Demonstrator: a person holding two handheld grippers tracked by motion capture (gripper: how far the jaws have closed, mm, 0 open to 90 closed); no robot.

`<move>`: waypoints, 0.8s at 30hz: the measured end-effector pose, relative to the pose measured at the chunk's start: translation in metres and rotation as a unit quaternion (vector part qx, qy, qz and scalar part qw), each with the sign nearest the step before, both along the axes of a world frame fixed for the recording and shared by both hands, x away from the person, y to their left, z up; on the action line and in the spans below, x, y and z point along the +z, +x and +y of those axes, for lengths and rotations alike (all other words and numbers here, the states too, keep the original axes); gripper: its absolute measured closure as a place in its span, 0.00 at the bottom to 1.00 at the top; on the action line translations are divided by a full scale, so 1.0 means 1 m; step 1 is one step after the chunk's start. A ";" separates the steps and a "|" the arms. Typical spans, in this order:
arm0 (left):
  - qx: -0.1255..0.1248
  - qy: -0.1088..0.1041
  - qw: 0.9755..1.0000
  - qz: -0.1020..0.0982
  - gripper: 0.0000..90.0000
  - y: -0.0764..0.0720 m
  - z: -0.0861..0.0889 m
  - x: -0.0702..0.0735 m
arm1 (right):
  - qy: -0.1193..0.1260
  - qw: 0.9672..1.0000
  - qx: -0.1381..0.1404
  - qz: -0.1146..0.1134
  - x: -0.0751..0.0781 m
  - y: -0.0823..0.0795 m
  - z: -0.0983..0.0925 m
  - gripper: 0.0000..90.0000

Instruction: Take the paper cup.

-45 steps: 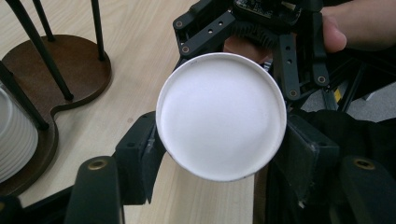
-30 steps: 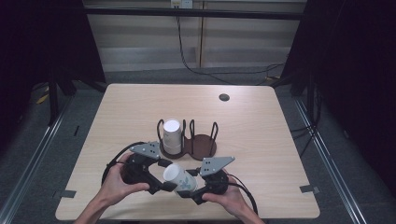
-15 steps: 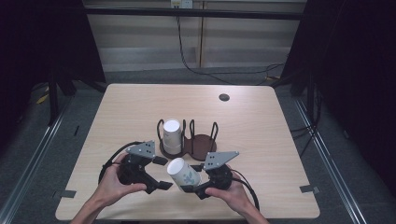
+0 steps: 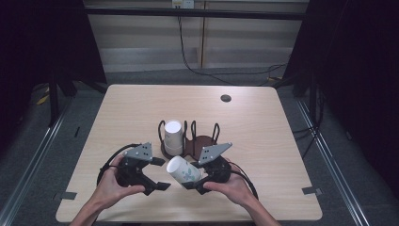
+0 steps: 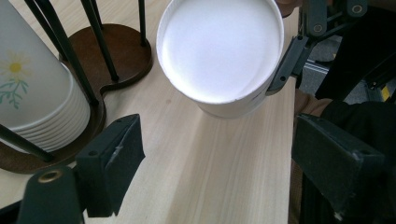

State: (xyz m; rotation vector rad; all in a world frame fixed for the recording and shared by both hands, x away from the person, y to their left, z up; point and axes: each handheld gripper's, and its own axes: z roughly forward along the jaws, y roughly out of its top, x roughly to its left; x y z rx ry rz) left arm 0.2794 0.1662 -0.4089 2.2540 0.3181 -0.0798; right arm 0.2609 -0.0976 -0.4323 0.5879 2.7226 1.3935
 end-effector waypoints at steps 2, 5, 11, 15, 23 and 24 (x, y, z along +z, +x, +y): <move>0.003 0.005 1.000 0.002 0.19 0.000 -0.001 -0.001 | -0.010 1.000 0.005 0.001 0.000 0.001 0.001 0.34; 0.004 0.008 1.000 0.003 0.19 0.000 -0.003 -0.003 | -0.028 1.000 0.011 0.007 0.001 0.003 0.003 0.35; 0.001 0.018 1.000 -0.003 0.20 -0.001 -0.004 -0.004 | -0.062 0.998 0.025 0.010 0.004 0.008 0.009 0.35; 0.001 0.020 1.000 -0.002 0.20 0.000 -0.003 -0.005 | -0.080 0.996 0.032 0.012 0.005 0.009 0.013 0.35; -0.002 0.037 0.999 -0.003 0.19 -0.001 -0.007 -0.010 | -0.122 0.991 0.049 0.015 0.004 0.010 0.019 0.35; -0.004 0.039 0.999 -0.004 0.19 -0.001 -0.007 -0.011 | -0.126 0.991 0.051 0.013 0.005 0.010 0.020 0.35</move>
